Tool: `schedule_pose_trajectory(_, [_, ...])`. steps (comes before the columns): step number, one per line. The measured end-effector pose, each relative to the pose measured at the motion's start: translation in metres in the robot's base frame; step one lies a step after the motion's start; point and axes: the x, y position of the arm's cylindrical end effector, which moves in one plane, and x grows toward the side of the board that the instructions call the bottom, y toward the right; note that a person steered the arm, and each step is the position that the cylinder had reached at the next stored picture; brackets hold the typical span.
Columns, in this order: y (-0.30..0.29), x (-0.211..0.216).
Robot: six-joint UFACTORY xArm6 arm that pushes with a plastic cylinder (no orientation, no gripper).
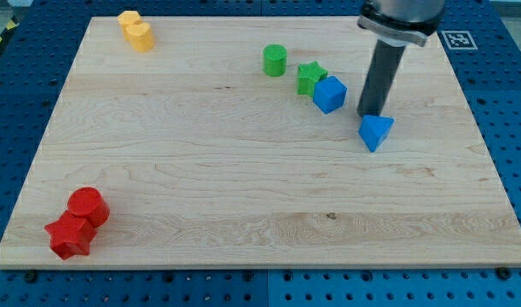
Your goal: Move blue triangle to the green circle
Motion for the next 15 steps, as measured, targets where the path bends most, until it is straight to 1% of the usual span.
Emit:
schedule_pose_trajectory(1, [0.030, 0.002])
schedule_pose_trajectory(2, [0.056, 0.021])
schedule_pose_trajectory(3, [0.053, 0.053])
schedule_pose_trajectory(4, [0.028, 0.078])
schedule_pose_trajectory(6, [0.024, 0.078])
schedule_pose_trajectory(8, [0.007, 0.078])
schedule_pose_trajectory(9, [0.010, 0.078])
schedule_pose_trajectory(10, [0.034, 0.076])
schedule_pose_trajectory(11, [0.044, 0.061])
schedule_pose_trajectory(14, [-0.023, 0.039])
schedule_pose_trajectory(15, [-0.034, 0.031])
